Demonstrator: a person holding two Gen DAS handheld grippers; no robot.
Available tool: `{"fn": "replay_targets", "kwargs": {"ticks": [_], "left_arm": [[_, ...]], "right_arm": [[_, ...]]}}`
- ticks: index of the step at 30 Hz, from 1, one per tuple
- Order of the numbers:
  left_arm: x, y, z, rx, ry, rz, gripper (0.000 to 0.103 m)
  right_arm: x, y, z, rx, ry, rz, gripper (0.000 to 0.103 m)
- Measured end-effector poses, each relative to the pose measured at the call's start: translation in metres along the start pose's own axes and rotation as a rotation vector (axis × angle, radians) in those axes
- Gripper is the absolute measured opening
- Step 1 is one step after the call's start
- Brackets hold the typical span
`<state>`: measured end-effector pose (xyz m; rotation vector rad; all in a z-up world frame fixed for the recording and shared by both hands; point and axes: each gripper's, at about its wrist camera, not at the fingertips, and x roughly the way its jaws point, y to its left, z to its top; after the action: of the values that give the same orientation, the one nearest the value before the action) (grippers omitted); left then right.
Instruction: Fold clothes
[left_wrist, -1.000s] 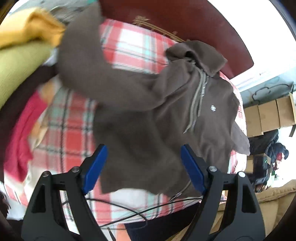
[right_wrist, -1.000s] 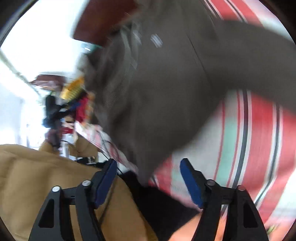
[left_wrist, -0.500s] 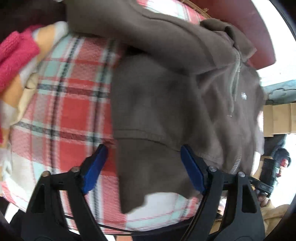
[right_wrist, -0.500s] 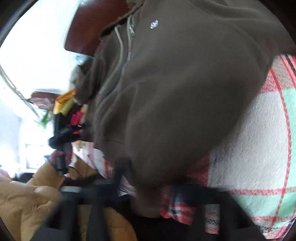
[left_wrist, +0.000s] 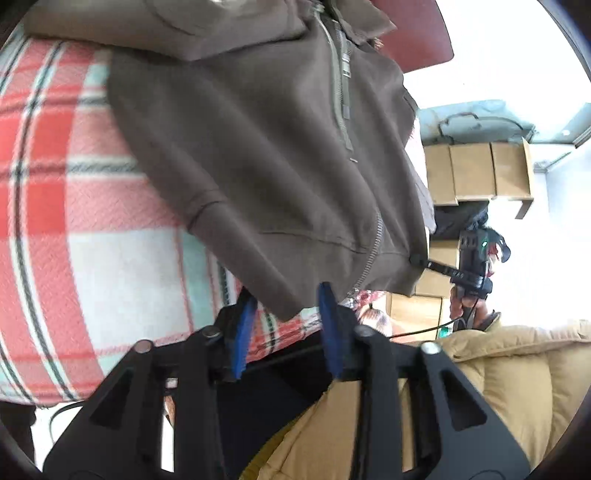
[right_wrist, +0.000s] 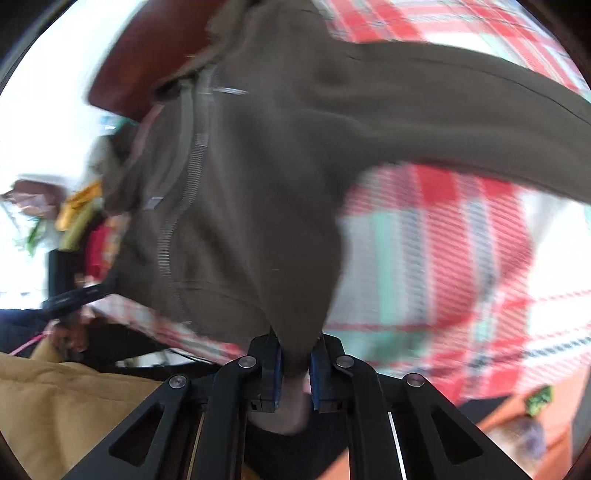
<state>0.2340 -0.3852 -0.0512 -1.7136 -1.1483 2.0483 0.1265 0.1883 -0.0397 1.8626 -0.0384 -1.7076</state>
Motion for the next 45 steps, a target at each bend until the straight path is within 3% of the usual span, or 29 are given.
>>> {"fn": "replay_targets", "kwargs": {"ticks": [1, 2, 7, 8, 9, 10, 11, 17, 19, 20, 21, 22, 23, 24, 26, 27, 29, 31, 32, 34, 35, 37, 39, 40, 42, 45], "left_arm": [[-0.001, 0.005, -0.002, -0.023, -0.014, 0.010, 0.075], [-0.001, 0.009, -0.001, -0.042, -0.024, 0.026, 0.079], [0.018, 0.021, 0.011, -0.076, -0.034, 0.046, 0.080], [0.026, 0.023, 0.014, -0.083, -0.029, 0.042, 0.076], [0.030, 0.024, 0.019, -0.089, -0.013, 0.030, 0.065], [0.034, 0.022, 0.018, -0.091, -0.004, 0.016, 0.037], [0.039, 0.019, 0.016, -0.092, 0.004, 0.003, 0.023], [0.029, -0.011, -0.014, -0.030, 0.041, -0.182, 0.013], [0.025, -0.021, -0.021, 0.007, 0.061, -0.185, 0.013], [0.023, -0.024, -0.022, 0.022, 0.068, -0.157, 0.015], [0.022, -0.025, -0.023, 0.034, 0.064, -0.122, 0.020], [0.018, -0.023, -0.020, 0.034, 0.047, -0.068, 0.043], [0.014, -0.021, -0.016, 0.032, 0.027, -0.010, 0.072], [0.008, -0.018, -0.013, 0.022, -0.008, 0.020, 0.082], [-0.005, -0.012, -0.006, -0.006, -0.080, 0.047, 0.085], [-0.011, -0.009, -0.002, -0.022, -0.112, 0.045, 0.086], [-0.012, 0.000, 0.009, -0.046, -0.143, 0.108, 0.087], [0.002, 0.013, 0.018, -0.101, -0.124, 0.143, 0.087], [0.011, 0.021, 0.023, -0.132, -0.099, 0.134, 0.086], [0.022, 0.025, 0.029, -0.157, -0.119, 0.107, 0.086], [0.024, 0.021, 0.033, -0.152, -0.131, 0.078, 0.074], [0.022, 0.018, 0.039, -0.166, -0.137, 0.018, 0.031], [0.020, 0.019, 0.043, -0.197, -0.143, -0.042, 0.027], [0.018, 0.024, 0.044, -0.235, -0.152, -0.072, 0.021], [0.014, 0.034, 0.044, -0.310, -0.165, -0.152, 0.020], [0.013, 0.037, 0.044, -0.327, -0.151, -0.116, 0.020]], "right_arm": [[0.007, -0.003, 0.000, 0.006, 0.019, -0.024, 0.010], [0.014, 0.001, 0.000, -0.002, 0.037, -0.037, 0.010], [0.034, 0.036, 0.002, -0.066, 0.105, -0.023, 0.010], [0.032, 0.038, 0.002, -0.065, 0.107, -0.012, 0.010], [0.028, 0.038, 0.002, -0.061, 0.108, -0.005, 0.010], [0.024, 0.036, 0.002, -0.057, 0.109, 0.000, 0.010], [0.021, 0.035, 0.002, -0.054, 0.115, -0.001, 0.010], [0.010, 0.030, -0.009, -0.070, 0.160, -0.033, 0.009], [0.012, 0.029, -0.013, -0.080, 0.199, -0.049, 0.008], [0.015, 0.029, -0.014, -0.080, 0.216, -0.059, 0.007], [0.016, 0.026, -0.014, -0.076, 0.233, -0.075, 0.014], [0.015, 0.023, -0.014, -0.066, 0.250, -0.081, 0.019], [0.010, 0.023, -0.013, -0.080, 0.250, -0.076, 0.028], [0.003, 0.027, -0.011, -0.108, 0.241, -0.068, 0.033], [-0.021, 0.047, -0.001, -0.202, 0.183, -0.009, 0.035], [-0.034, 0.058, 0.005, -0.253, 0.150, 0.027, 0.042], [-0.050, 0.087, 0.015, -0.350, 0.101, 0.088, 0.048], [-0.049, 0.131, 0.023, -0.484, 0.069, 0.149, 0.054], [-0.041, 0.154, 0.025, -0.560, 0.064, 0.161, 0.060], [-0.012, 0.198, 0.025, -0.713, 0.073, 0.150, 0.063], [0.006, 0.215, 0.024, -0.763, 0.092, 0.145, 0.063], [0.040, 0.241, 0.022, -0.831, 0.122, 0.150, 0.063], [0.067, 0.261, 0.016, -0.896, 0.127, 0.165, 0.063], [0.077, 0.272, 0.011, -0.934, 0.113, 0.158, 0.063], [0.097, 0.290, 0.001, -1.016, 0.082, 0.118, 0.063], [0.124, 0.311, -0.018, -1.134, 0.039, 0.019, 0.072]]}}
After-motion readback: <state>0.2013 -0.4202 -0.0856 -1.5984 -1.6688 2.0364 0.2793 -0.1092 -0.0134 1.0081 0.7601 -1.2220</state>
